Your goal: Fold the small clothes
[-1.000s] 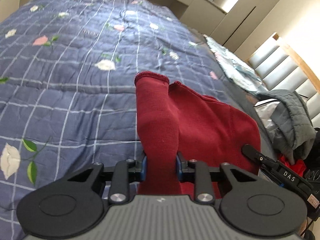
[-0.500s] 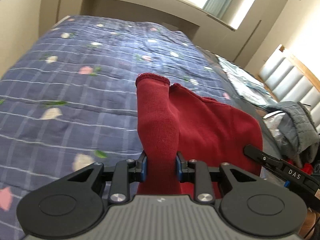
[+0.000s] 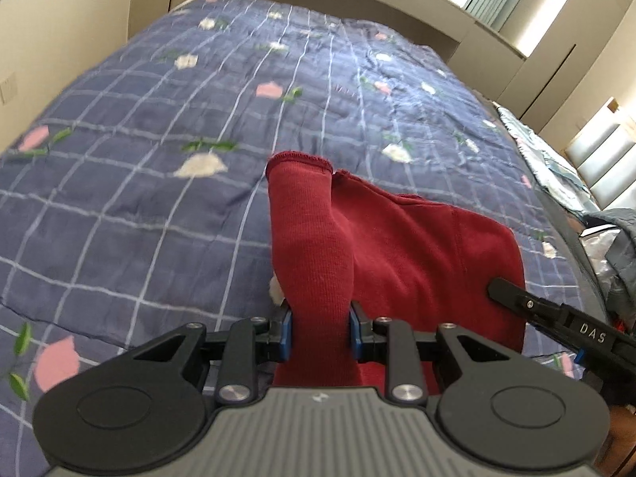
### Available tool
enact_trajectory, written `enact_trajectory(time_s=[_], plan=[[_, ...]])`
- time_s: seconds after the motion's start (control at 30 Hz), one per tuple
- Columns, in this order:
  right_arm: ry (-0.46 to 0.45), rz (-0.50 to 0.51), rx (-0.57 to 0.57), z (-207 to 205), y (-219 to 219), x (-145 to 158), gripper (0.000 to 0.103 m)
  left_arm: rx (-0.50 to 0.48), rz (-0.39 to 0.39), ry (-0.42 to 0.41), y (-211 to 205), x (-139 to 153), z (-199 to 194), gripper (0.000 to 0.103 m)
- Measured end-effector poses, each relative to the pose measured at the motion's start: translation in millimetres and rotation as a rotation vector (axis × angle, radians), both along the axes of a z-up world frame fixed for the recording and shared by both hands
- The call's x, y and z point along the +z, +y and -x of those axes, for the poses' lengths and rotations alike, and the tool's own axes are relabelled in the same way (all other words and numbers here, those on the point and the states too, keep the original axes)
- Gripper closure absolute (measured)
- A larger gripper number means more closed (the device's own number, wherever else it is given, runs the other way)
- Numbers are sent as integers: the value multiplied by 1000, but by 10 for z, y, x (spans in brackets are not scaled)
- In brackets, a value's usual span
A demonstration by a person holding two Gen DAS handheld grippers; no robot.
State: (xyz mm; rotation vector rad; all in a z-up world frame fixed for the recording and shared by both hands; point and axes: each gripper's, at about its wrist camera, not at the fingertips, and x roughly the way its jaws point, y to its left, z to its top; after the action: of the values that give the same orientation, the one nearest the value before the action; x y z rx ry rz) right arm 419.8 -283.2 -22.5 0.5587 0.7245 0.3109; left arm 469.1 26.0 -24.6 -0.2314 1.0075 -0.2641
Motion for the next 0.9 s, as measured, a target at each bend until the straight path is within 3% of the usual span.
enact_trajectory(time_s=[0.37,0.43,0.5,0.63,0.7,0.9], plan=[[31,27,-16,-130,-126,-363,88,-55,-56,-41,-24,-221,1,67],[31,31,-17,-131,-121,-362,86,-63,-67,-43,-35,-218,-7,62],[24,51,-21,-124,-103,-341,77,-69,-83,-40,-49,-218,-10,57],[-17,121,-20,-59,-25,-257,64,-64,-125,-57,-69,-187,32,28],[-46,151,-25,-2,6,-193,46,-62,-139,-80,-69,-140,82,24],[-152,213,-66,302,45,110,17,-22,-163,-151,-53,104,313,2]])
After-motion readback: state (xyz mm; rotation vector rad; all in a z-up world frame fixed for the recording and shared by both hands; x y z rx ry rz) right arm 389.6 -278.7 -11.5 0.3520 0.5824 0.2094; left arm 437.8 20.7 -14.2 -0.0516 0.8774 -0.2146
